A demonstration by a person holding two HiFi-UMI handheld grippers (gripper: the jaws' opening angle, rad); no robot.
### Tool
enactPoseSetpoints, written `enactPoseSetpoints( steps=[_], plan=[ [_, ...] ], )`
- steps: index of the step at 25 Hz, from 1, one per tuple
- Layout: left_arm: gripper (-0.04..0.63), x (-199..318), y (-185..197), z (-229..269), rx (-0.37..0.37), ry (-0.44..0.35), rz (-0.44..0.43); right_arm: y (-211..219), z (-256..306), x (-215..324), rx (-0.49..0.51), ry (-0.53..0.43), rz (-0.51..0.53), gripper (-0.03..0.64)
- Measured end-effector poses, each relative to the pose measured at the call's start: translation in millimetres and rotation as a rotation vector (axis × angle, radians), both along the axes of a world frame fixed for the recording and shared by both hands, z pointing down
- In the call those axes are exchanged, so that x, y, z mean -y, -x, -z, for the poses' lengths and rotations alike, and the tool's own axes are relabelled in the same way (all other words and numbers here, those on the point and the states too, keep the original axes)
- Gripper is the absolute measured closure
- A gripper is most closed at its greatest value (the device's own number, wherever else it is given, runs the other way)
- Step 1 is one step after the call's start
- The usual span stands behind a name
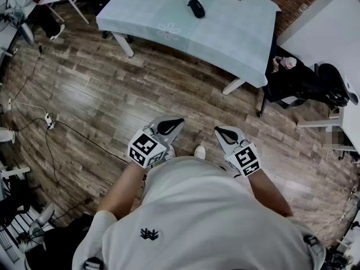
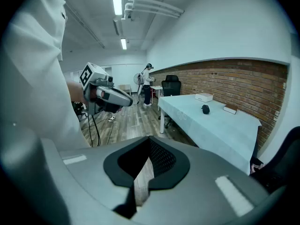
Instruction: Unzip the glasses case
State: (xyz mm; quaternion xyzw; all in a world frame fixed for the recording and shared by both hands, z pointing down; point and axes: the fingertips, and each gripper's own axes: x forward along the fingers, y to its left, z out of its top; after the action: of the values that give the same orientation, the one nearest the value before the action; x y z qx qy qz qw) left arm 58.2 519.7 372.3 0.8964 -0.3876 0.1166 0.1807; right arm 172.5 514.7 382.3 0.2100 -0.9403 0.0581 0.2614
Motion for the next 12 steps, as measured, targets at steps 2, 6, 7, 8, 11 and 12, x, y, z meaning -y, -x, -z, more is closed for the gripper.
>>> enactPoseSetpoints(
  steps=[2,6,7,8,11,12],
  plan=[
    [0.543,6.3,-18.6,1.6,0.005,-0.004,-0.001,-16.4,-2.6,3.1,0.011,-0.003,0.010,0.617],
    [0.544,28.2,-51.5,1.6,0.001,-0.019,0.017,-45.9,-12.1,23.8,0.019,-0.006,0.030,0.617],
    [0.543,34.1,-57.1,1.4,0.002,-0.022,0.024,-51.2,-16.0,29.8,0.020,-0.001,0.031,0.617],
    [0.544,39.2,-61.1,0.8,0.001,-0.022,0.031,-55.3,-20.3,35.3,0.019,0.004,0.030,0.617],
    [0.543,54.1,-62.6,-4.2,-0.004,-0.003,0.038,-57.5,-30.3,54.8,0.017,0.017,0.018,0.617],
    [0.543,60.7,-59.8,-6.3,-0.003,0.001,0.032,-55.1,-32.4,63.5,0.016,0.021,0.011,0.617]
  ],
)
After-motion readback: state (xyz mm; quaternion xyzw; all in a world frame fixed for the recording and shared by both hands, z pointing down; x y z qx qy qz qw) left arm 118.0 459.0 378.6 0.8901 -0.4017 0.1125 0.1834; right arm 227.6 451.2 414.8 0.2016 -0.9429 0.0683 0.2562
